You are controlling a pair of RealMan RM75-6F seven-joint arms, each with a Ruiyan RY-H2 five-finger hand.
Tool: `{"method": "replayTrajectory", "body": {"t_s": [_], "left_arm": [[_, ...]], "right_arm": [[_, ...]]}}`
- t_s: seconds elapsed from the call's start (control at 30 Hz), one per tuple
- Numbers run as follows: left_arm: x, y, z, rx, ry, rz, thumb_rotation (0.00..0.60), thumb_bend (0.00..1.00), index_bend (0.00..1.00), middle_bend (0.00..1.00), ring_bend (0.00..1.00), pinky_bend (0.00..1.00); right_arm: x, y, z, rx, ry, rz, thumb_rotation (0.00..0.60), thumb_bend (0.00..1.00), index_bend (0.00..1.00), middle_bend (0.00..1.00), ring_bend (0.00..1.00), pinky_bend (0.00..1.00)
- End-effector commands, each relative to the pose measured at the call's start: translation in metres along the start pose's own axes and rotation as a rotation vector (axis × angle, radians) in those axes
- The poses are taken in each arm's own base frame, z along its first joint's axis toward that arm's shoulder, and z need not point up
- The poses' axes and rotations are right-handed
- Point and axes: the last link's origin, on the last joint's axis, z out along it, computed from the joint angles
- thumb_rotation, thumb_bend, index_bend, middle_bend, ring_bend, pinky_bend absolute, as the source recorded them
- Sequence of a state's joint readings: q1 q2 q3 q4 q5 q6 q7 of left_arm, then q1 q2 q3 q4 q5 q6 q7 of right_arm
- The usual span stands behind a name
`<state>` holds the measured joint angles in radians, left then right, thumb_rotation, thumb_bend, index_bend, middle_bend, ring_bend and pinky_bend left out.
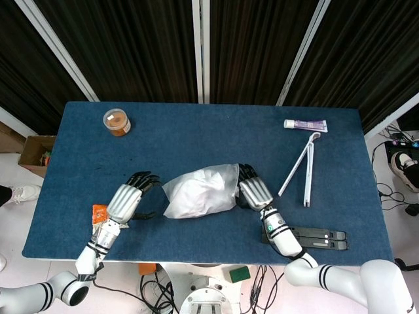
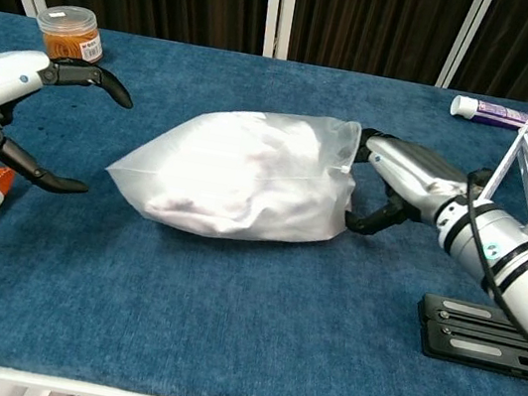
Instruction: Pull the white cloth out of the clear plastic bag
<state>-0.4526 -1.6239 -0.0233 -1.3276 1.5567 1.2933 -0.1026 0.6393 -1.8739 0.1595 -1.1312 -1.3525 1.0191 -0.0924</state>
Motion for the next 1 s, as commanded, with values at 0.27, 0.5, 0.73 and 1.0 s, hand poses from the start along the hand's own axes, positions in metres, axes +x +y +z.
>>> {"method": "replayTrajectory", "body": {"t_s": [0.27,0.5,0.73,1.0], "left_arm": [[0.0,0.005,-0.012,-0.043,-0.02,-0.022,0.6,0.11,0.29,0.21,0.12,0.14],[-0.001,0.019,-0.005,-0.105,-0.013,-0.029,0.6,0.11,0.29,0.22,0.13,0.14],[-0.002,0.031,-0.003,-0.165,-0.038,-0.018,0.6,0.13,0.3,0.23,0.13,0.15],[-0.007,0.029,0.008,-0.213,0.021,0.103,0.6,0.21,0.4,0.31,0.2,0.19]], "right_arm": [[0.002,0.001,0.002,-0.047,0.115,0.058,0.6,0.49,0.81,0.24,0.0,0.08],[0.0,0.007,0.004,-0.111,0.158,0.117,0.6,0.52,0.81,0.25,0.0,0.08],[-0.004,0.003,0.006,-0.115,0.152,0.15,0.6,0.52,0.81,0.25,0.0,0.08],[-0.006,0.002,0.007,-0.116,0.145,0.17,0.6,0.52,0.81,0.25,0.0,0.08]]}}
